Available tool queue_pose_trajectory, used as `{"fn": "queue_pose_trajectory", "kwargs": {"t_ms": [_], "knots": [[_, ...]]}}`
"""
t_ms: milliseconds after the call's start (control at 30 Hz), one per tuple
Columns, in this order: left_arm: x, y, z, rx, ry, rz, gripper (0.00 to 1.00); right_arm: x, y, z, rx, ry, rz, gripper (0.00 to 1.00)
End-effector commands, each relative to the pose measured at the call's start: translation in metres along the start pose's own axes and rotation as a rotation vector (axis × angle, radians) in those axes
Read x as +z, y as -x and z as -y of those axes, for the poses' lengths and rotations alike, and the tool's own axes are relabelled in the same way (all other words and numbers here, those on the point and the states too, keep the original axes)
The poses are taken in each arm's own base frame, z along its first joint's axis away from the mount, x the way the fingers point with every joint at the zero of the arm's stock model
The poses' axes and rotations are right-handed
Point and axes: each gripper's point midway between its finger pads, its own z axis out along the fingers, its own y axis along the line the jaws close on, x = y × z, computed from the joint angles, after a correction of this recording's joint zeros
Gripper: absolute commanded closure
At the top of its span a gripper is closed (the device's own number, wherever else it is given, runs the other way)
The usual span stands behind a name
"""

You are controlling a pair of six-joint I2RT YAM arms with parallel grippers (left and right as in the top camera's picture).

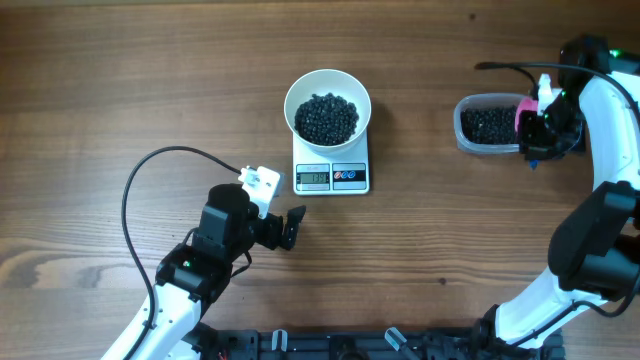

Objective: Scoop item into bowl and weigh 150g on scale

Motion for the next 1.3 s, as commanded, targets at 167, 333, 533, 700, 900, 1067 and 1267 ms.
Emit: {"fn": "queue_pose_trajectory", "kwargs": {"t_ms": [167, 333, 533, 700, 900, 1067, 1267], "knots": [[-0.001, 0.000, -0.002, -0.012, 0.009, 0.005, 0.00, 0.011, 0.022, -0.002, -0.201, -0.176, 0.009, 0.96], [-0.001, 0.000, -0.002, -0.013, 0.009, 0.005, 0.00, 0.009, -0.009, -0.013, -0.228, -0.187, -0.122, 0.96], [-0.001, 0.000, -0.002, -0.012, 0.009, 0.005, 0.00, 0.024, -0.008, -0.001, -0.227, -0.264, -0.178, 0.96], [-0.001, 0.000, -0.002, -0.012, 0.009, 0.005, 0.00, 0.038, -0.005, 0.001, -0.212, -0.291, -0.205, 0.96], [-0.001, 0.000, -0.002, -0.013, 0.009, 0.005, 0.00, 0.037, -0.005, -0.011, -0.247, -0.282, -0.207, 0.96], [-0.001, 0.000, -0.002, -0.012, 0.009, 0.005, 0.00, 0.035, -0.007, -0.040, -0.358, -0.292, -0.209, 0.96], [-0.001, 0.000, -0.002, -0.012, 0.009, 0.005, 0.00, 0.033, -0.013, -0.060, -0.415, -0.280, -0.223, 0.96]]}}
